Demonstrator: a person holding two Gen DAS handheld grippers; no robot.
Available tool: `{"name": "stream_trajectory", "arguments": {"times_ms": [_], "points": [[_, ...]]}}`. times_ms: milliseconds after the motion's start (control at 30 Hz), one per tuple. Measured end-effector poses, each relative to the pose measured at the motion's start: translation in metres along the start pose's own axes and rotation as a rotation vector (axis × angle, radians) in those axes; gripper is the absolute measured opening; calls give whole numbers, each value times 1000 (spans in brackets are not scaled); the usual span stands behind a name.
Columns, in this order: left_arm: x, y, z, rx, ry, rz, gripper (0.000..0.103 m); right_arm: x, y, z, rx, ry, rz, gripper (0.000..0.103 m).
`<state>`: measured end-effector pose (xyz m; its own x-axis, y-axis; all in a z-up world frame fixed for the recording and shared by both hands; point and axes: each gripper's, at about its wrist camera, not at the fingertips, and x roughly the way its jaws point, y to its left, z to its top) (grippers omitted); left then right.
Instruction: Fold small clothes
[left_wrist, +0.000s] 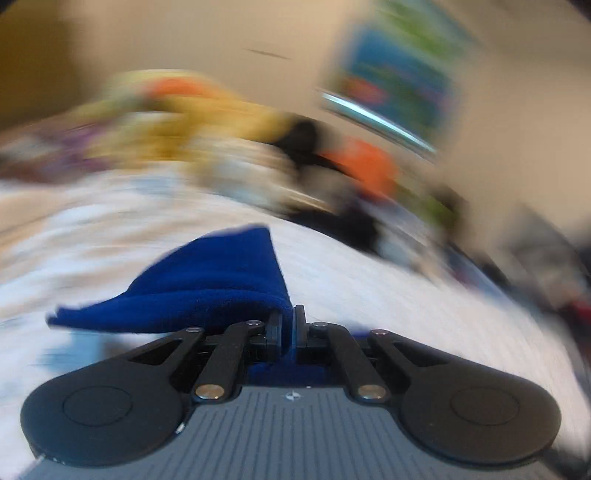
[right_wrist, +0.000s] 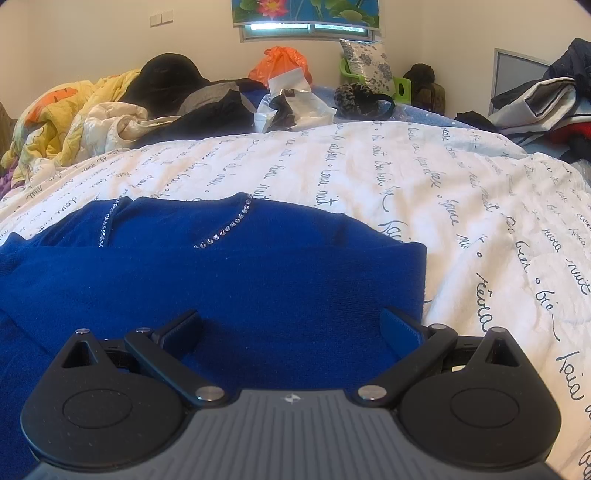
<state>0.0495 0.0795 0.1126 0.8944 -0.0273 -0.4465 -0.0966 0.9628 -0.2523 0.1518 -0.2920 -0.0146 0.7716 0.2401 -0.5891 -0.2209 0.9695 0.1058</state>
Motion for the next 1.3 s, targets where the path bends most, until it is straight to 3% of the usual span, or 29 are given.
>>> {"name": "stream_trajectory", "arguments": {"times_ms": [33,67,100,133,167,300,367,433,467,533,567,667,733,800,867,1000,1067,1133,1300], "points": [[4,-37,-16,116,67,-98,31,-1,-2,0,7,-2,5,103],[7,-65,-35,197,135,-177,41,-1,-3,0,21,-7,14,103],[9,-82,-54,246,183,-223,68,-2,-7,-1,42,-14,28,103],[10,-93,-72,277,203,-240,84,-4,-11,-1,68,-24,46,103],[8,-96,-87,293,195,-235,87,-5,-16,-2,98,-34,65,103],[6,-77,-119,293,110,-209,93,-9,-30,-4,181,-63,125,103],[12,-58,-114,171,135,-200,92,-9,-32,-4,194,-67,133,103],[10,-42,-112,71,97,-204,103,-12,-29,0,202,-45,118,103],[10,-37,-110,39,82,-210,103,-15,-27,5,245,-21,101,103],[10,-33,-106,7,73,-212,103,-30,-21,14,361,-29,215,103],[10,-33,-105,6,74,-214,103,-35,-9,19,344,-38,283,103],[8,-36,-105,34,73,-239,103,-42,59,29,2,-20,312,103],[9,-39,-105,45,74,-235,103,-38,97,30,-164,29,406,103],[9,-36,-105,29,71,-265,103,-29,120,35,-193,85,470,103],[8,-33,-107,11,66,-271,103,-19,130,43,-168,110,469,103],[13,-34,-108,8,104,-296,103,3,123,66,6,168,519,97],[12,-34,-109,11,112,-324,103,3,142,75,-98,188,535,87],[11,-35,-110,22,108,-336,103,5,167,82,-241,213,569,65],[11,-36,-112,29,106,-331,103,21,232,76,-562,296,524,60]]}}
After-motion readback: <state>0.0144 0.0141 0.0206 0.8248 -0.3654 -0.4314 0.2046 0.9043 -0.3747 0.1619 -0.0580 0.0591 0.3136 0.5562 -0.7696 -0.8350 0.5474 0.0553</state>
